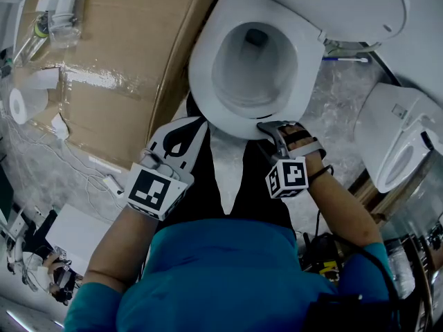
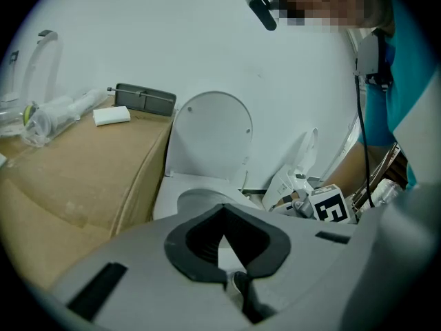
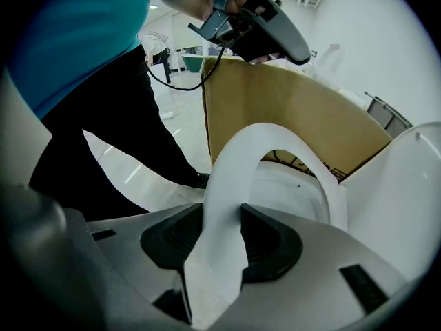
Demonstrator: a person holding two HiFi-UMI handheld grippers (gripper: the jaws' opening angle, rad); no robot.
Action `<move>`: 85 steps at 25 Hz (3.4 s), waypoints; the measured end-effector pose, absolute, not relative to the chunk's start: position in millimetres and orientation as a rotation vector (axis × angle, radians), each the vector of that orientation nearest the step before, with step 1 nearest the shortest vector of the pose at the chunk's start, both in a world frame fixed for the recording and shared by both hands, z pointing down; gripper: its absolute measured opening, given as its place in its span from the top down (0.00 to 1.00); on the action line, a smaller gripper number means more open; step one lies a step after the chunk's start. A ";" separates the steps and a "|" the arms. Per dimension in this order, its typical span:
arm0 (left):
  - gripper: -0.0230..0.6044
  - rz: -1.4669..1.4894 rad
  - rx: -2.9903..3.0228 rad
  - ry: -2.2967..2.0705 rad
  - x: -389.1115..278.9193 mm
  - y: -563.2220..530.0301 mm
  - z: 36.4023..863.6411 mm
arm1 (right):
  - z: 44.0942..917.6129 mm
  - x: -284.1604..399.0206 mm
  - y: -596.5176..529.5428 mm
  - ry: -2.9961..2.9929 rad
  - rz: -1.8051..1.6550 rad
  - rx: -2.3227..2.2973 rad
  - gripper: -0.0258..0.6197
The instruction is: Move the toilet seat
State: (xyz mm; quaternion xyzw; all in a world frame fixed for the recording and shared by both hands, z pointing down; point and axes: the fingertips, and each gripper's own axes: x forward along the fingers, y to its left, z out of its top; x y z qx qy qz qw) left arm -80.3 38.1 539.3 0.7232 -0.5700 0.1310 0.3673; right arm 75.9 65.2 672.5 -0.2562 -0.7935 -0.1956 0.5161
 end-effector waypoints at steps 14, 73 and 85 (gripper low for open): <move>0.96 0.306 1.876 -1.467 -81.7 27.5 521.6 | 642.1 74.6 54.5 -1.961 -0.460 -0.524 0.74; 0.96 0.275 2.000 -1.498 -84.1 -9.5 469.3 | 518.4 60.6 -28.2 -2.173 -0.484 -0.173 0.87; 0.96 0.266 2.016 -1.497 -77.4 -13.2 466.9 | 494.0 56.7 -55.6 -2.236 -0.502 -0.075 0.88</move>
